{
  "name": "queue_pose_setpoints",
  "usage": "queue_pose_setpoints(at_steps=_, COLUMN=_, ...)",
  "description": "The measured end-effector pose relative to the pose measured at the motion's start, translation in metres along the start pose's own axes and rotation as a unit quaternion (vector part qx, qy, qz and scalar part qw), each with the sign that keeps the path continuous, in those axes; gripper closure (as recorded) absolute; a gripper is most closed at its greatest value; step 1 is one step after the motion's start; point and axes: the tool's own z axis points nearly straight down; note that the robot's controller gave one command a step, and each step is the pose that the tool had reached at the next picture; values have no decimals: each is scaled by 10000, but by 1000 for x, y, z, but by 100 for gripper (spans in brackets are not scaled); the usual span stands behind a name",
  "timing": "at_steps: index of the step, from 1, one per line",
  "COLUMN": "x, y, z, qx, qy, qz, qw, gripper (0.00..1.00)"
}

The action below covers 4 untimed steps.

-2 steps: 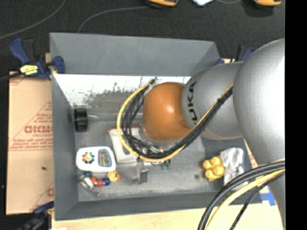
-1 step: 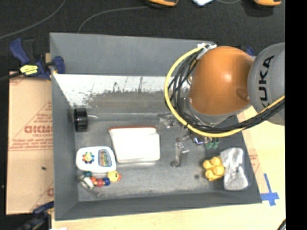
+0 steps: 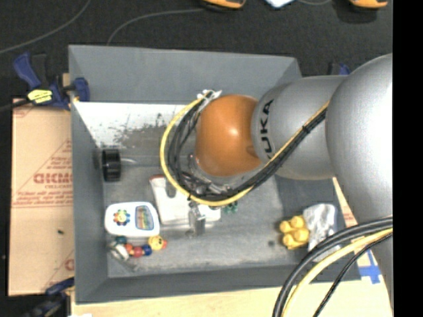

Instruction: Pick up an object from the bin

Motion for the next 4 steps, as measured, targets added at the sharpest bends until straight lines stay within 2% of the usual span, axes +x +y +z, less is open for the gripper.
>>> queue_pose_setpoints(at_steps=1, x=-66, y=-14, z=29, qx=-5, qy=-18, qz=1253, qw=9921, gripper=0)
queue_pose_setpoints(at_steps=2, x=-34, y=-6, z=31, qx=-12, qy=-39, qz=1726, qw=9850, gripper=0)
queue_pose_setpoints(at_steps=3, x=-43, y=-23, z=31, qx=-4, qy=-77, qz=1480, qw=9890, gripper=0)
queue_pose_setpoints(at_steps=4, x=-44, y=-22, z=29, qx=-11, qy=-69, qz=1487, qw=9889, gripper=100)
